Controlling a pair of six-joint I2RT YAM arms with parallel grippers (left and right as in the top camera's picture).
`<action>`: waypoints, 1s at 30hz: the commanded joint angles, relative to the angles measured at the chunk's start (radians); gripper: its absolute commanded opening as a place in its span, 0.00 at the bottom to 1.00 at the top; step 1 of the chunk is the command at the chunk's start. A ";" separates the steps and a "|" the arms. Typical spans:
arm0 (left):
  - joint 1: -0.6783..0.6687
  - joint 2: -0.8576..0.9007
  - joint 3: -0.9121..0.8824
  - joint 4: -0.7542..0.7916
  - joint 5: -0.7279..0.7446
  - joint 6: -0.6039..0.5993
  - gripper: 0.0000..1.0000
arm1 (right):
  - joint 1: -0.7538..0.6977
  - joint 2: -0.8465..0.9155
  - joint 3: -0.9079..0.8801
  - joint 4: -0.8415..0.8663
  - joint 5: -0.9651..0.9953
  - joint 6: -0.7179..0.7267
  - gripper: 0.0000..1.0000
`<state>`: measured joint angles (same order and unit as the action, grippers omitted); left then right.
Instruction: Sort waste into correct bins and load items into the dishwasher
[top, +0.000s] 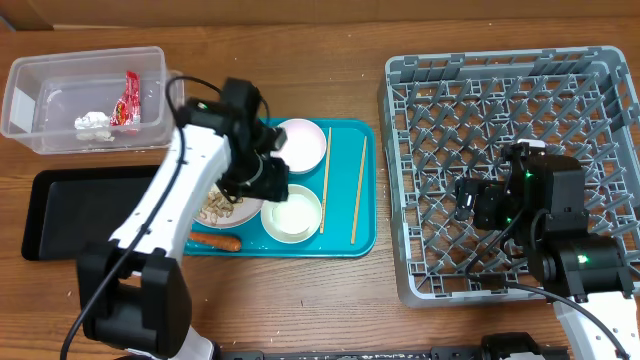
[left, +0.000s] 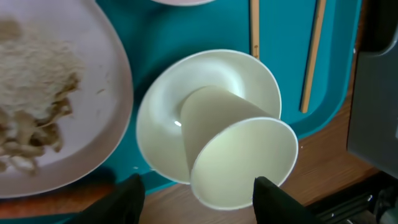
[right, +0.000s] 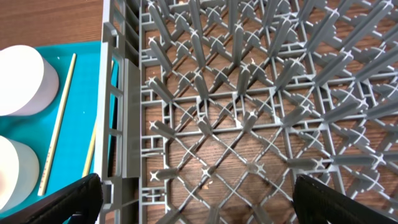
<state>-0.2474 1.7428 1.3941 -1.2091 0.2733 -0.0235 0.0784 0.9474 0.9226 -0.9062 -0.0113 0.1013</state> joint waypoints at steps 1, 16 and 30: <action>-0.034 -0.008 -0.080 0.040 0.011 -0.040 0.57 | -0.006 -0.002 0.032 0.005 0.002 0.005 1.00; -0.007 -0.008 -0.040 0.046 -0.090 -0.063 0.04 | -0.006 -0.002 0.032 -0.005 0.003 0.004 1.00; 0.083 0.000 0.179 0.121 0.874 0.031 0.04 | -0.095 0.084 0.034 0.201 -0.696 -0.090 1.00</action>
<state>-0.1593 1.7432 1.5520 -1.1152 0.7528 -0.0353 0.0029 0.9871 0.9268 -0.7296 -0.3027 0.0971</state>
